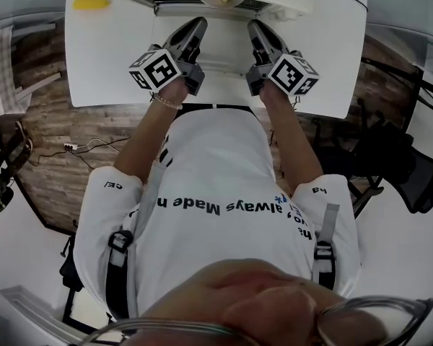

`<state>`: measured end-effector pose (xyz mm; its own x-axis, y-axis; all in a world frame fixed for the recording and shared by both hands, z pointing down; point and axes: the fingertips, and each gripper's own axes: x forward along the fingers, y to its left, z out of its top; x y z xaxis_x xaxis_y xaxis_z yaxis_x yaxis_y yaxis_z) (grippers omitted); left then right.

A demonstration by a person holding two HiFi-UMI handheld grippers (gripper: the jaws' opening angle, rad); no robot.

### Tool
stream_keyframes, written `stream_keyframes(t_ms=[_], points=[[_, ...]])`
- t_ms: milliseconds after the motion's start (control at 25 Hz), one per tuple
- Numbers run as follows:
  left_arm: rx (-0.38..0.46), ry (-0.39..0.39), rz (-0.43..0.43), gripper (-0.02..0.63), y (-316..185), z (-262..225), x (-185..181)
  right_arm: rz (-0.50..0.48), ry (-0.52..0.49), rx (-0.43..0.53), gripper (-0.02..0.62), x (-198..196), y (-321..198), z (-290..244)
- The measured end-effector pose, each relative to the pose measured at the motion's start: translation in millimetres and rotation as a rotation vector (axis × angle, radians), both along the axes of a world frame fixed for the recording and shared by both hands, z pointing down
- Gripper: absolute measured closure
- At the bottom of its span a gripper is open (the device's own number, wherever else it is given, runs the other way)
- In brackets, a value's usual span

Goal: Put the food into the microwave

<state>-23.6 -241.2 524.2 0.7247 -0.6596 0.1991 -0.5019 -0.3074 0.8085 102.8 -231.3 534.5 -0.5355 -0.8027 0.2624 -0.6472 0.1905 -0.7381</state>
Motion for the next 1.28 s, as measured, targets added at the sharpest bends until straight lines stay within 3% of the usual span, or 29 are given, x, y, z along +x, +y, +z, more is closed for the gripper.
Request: stream_keyframes(t_ms=[360,680,880,1280], points=[[0.247,-0.138,0.048,0.592,18.4,-73.8,-3.9,-0.087,0.275,0.219,0.568,2.1,19.7,-70.8],[0.405,-0.266,0.072,0.592,29.5,-129.6,-6.4,-0.114,0.465,0.373,0.569,0.7,36.2,-138.2],[0.5,-0.346,0.082,0.592,39.5,-163.9,-4.2,-0.114,0.52,0.431,0.569,-2.6,50.1,-175.3],[0.597,-0.346,0.069,0.592,60.0,-215.9,-3.1,-0.115,0.561,0.499,0.569,-9.7,73.5,-227.7]])
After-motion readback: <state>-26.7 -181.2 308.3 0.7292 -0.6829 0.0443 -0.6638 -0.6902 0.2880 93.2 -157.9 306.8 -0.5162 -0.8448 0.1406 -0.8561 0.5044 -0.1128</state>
